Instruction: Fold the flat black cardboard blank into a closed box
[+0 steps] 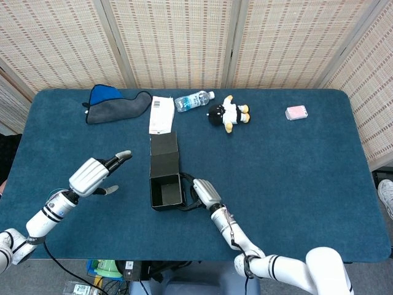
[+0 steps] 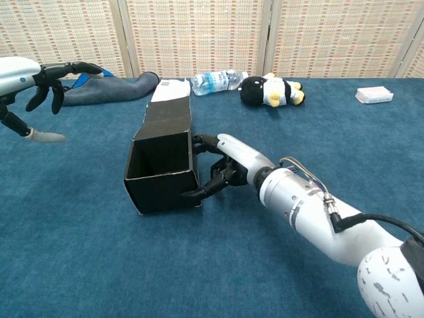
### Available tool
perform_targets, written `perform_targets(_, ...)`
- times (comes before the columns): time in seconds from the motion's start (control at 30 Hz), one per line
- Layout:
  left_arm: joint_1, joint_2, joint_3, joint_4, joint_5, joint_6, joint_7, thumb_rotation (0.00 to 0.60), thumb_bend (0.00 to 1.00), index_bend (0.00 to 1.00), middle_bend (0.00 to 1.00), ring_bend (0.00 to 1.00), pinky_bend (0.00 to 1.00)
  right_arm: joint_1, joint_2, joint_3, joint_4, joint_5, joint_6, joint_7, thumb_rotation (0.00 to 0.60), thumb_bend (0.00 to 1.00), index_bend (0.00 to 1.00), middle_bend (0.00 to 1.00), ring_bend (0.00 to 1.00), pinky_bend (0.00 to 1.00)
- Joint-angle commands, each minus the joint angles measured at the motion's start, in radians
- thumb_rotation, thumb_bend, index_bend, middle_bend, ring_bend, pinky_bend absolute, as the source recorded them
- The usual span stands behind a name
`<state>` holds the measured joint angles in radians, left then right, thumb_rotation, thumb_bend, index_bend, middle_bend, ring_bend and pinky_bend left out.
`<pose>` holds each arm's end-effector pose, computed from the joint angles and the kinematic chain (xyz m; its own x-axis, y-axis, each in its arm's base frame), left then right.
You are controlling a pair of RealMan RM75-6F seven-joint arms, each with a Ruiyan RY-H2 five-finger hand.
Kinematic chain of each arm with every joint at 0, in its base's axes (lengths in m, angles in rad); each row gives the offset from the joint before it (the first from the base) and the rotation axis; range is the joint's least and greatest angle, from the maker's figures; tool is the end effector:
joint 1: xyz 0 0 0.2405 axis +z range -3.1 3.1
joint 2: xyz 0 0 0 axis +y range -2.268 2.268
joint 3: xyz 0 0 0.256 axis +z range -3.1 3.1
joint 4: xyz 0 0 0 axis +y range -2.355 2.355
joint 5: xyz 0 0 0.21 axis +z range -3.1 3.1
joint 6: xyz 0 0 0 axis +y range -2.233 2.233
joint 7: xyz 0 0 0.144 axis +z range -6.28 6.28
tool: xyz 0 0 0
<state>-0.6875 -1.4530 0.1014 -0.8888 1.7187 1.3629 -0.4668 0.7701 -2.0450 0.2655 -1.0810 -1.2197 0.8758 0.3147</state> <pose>-0.2442 0.3538 0.0756 0.4740 0.0542 0.8789 0.6882 -0.6455 -0.3313 -0.0907 -0.3186 -0.1460 -0.2288 -0.5258 0.8192 -0.9257 -0.1429 -0.3502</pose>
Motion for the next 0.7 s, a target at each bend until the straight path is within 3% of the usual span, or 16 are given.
perform_targets(0.03, -0.001, 0.033, -0.001, -0.064, -0.02, -0.049, 0.01, 0.6, 0.18, 0.0, 0.0, 0.54, 0.69, -0.005, 0.005, 0.001, -0.007, -0.002, -0.003, 0.002, 0.6, 0.12, 0.13, 0.21, 0.75, 1.0)
perform_targets(0.17, 0.0, 0.063, -0.014, -0.14, -0.048, -0.089, 0.031, 0.6, 0.18, 0.0, 0.0, 0.55, 0.69, -0.015, 0.021, -0.001, -0.032, 0.002, -0.007, -0.006, 0.6, 0.07, 0.01, 0.16, 0.74, 1.0)
perform_targets(0.4, 0.011, 0.091, -0.043, -0.241, -0.101, -0.134, 0.047, 0.6, 0.18, 0.0, 0.0, 0.56, 0.69, -0.044, 0.067, -0.006, -0.105, 0.022, -0.011, -0.03, 0.6, 0.03, 0.0, 0.08, 0.71, 1.0)
perform_targets(0.7, 0.058, 0.125, -0.094, -0.408, -0.223, -0.184, -0.042, 0.6, 0.18, 0.0, 0.0, 0.58, 0.69, -0.12, 0.219, -0.035, -0.299, 0.047, 0.011, -0.071, 0.6, 0.02, 0.0, 0.06, 0.69, 1.0)
